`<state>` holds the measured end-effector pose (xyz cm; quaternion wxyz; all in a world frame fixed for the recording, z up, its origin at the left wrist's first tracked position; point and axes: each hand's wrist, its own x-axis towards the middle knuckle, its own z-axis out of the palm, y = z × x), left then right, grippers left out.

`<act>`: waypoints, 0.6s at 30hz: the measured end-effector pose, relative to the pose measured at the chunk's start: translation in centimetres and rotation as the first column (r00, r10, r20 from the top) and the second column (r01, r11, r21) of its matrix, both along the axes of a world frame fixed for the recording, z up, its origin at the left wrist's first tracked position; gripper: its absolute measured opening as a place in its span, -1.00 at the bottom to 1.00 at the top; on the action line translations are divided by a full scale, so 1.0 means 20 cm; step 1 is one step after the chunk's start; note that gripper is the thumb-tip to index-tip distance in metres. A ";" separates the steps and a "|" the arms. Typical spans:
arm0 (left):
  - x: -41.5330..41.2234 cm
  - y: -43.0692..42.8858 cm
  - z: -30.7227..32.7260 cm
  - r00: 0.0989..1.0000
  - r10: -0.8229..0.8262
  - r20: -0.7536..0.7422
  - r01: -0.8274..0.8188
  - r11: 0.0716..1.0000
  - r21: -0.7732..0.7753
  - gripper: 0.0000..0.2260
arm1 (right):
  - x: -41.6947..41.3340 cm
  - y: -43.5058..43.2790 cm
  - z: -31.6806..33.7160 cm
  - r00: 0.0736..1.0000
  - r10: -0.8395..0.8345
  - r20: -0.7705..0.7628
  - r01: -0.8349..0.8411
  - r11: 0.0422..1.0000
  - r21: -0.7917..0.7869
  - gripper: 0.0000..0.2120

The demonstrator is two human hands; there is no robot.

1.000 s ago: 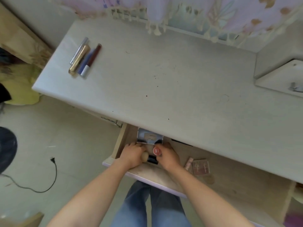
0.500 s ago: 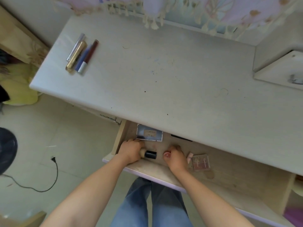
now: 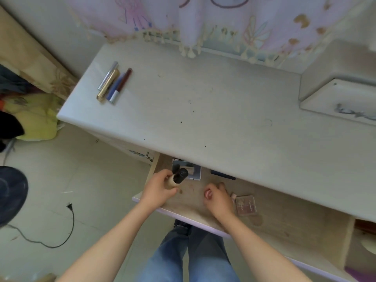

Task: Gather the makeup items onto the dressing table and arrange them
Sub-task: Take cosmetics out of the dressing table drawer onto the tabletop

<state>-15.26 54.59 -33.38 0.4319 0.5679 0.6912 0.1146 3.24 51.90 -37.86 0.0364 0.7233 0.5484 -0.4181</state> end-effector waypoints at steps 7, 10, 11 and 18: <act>0.01 0.03 0.28 0.936 0.298 0.188 -0.311 0.949 0.045 -0.71 | 0.11 0.05 0.36 0.983 -0.002 -0.182 0.045 0.971 0.234 -0.77; -0.01 0.10 0.42 0.901 0.358 0.246 -0.390 0.916 0.095 -0.72 | 0.14 0.16 0.50 0.984 0.047 -0.175 0.015 0.942 0.334 -0.73; -0.01 0.13 0.46 0.893 0.366 0.263 -0.406 0.907 0.115 -0.72 | 0.13 0.22 0.55 0.984 0.072 -0.164 -0.006 0.930 0.369 -0.69; -0.07 0.32 0.69 0.875 0.363 0.321 -0.449 0.857 0.252 -0.77 | 0.05 0.47 0.82 0.978 0.150 -0.145 -0.049 0.840 0.540 -0.64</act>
